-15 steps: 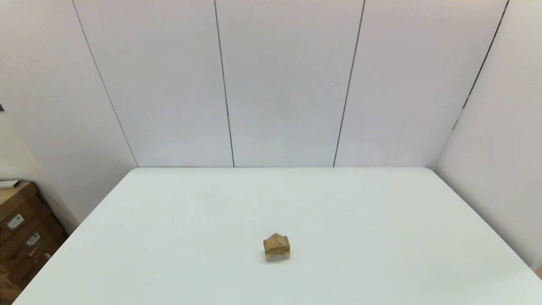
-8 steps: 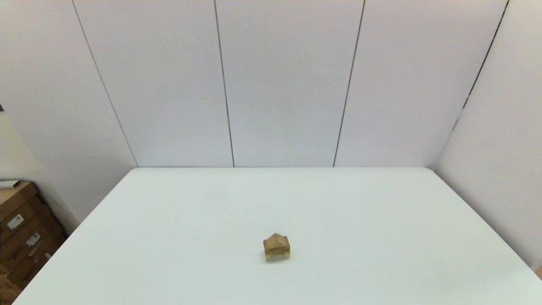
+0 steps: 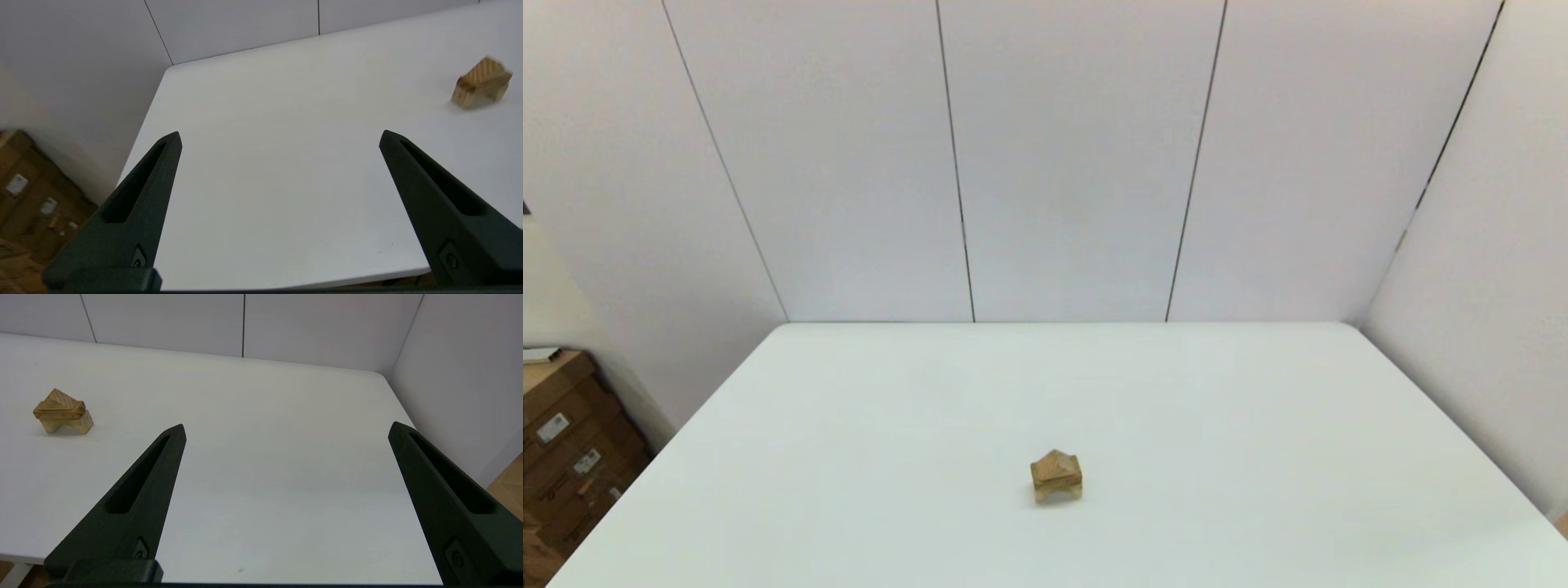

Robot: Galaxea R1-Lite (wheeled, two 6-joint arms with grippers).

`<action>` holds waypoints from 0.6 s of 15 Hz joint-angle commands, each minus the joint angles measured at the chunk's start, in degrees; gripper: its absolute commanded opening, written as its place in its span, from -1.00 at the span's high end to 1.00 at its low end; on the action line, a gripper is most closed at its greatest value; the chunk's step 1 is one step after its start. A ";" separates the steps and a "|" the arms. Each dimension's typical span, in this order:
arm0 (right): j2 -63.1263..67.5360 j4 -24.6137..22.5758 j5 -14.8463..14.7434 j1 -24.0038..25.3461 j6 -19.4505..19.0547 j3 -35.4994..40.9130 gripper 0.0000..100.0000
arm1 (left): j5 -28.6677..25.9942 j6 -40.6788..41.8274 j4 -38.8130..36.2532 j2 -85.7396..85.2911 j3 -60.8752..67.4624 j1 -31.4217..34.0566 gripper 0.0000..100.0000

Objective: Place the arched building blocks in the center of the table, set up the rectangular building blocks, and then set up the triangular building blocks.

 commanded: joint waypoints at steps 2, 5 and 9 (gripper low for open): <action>-0.01 -0.02 0.04 -0.01 -0.04 0.00 -1.00 | 3.13 -5.30 -2.02 0.07 1.04 0.00 -1.00; -0.01 -0.02 0.04 0.07 -0.04 0.00 -1.00 | 3.31 -6.88 -2.63 0.07 1.30 0.09 -1.00; -0.01 -0.02 0.04 -0.01 -0.04 0.00 -1.00 | 3.48 -7.06 -2.63 0.07 1.30 0.09 -1.00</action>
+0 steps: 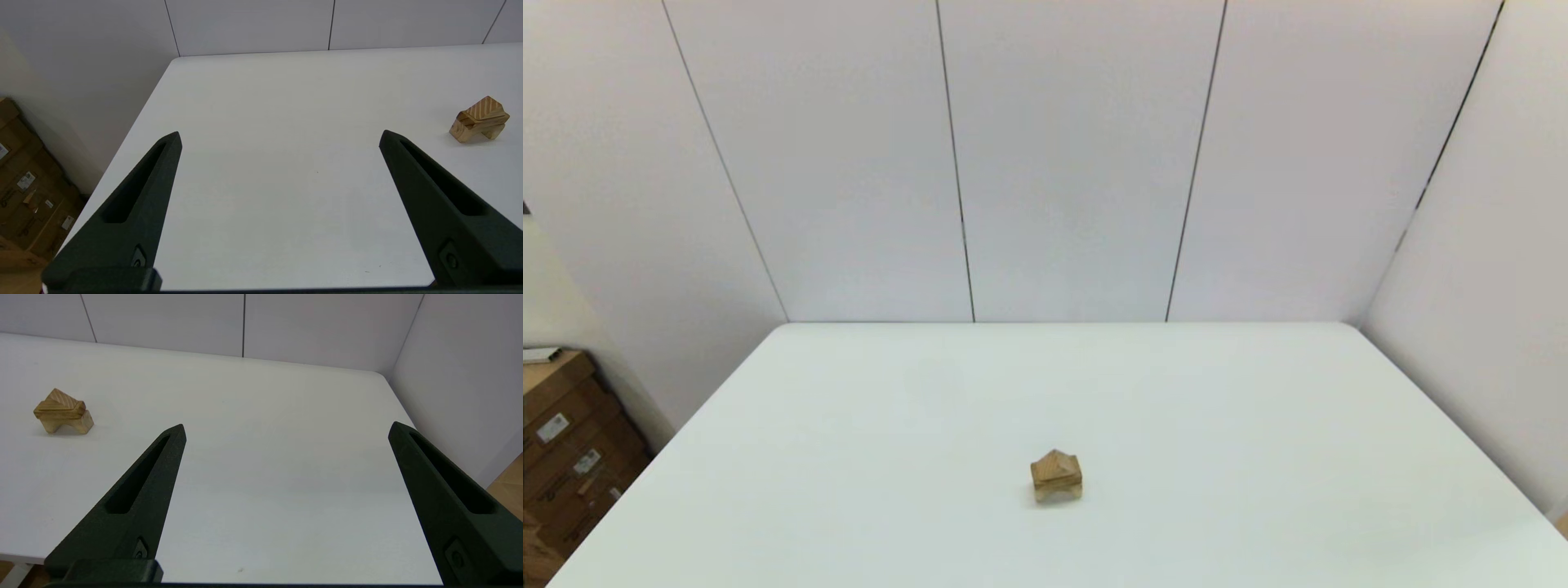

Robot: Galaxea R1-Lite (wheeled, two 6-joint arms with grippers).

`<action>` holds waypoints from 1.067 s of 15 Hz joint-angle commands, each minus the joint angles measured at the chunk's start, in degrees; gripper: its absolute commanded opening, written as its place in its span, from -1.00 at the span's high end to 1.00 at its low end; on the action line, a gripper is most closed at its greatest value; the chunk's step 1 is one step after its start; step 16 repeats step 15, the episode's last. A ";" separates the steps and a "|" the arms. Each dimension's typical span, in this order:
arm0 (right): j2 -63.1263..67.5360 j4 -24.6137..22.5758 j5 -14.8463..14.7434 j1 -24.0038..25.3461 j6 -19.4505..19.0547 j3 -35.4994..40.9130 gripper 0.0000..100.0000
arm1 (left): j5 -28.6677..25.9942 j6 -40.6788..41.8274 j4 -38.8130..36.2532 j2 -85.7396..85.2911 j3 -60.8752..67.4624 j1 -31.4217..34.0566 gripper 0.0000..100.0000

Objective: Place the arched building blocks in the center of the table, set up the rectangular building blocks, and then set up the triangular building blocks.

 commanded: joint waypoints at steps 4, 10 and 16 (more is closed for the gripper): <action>-0.01 -0.02 0.04 -0.04 -0.13 0.00 -1.00 | 0.09 0.02 0.01 0.07 0.00 0.00 -1.00; -0.01 -0.02 0.04 -0.04 0.05 0.00 -1.00 | 0.09 0.02 0.01 0.07 0.00 0.09 -1.00; -0.01 -0.02 -0.05 -0.04 0.05 0.00 -1.00 | 0.09 0.02 0.01 0.07 0.00 0.00 -1.00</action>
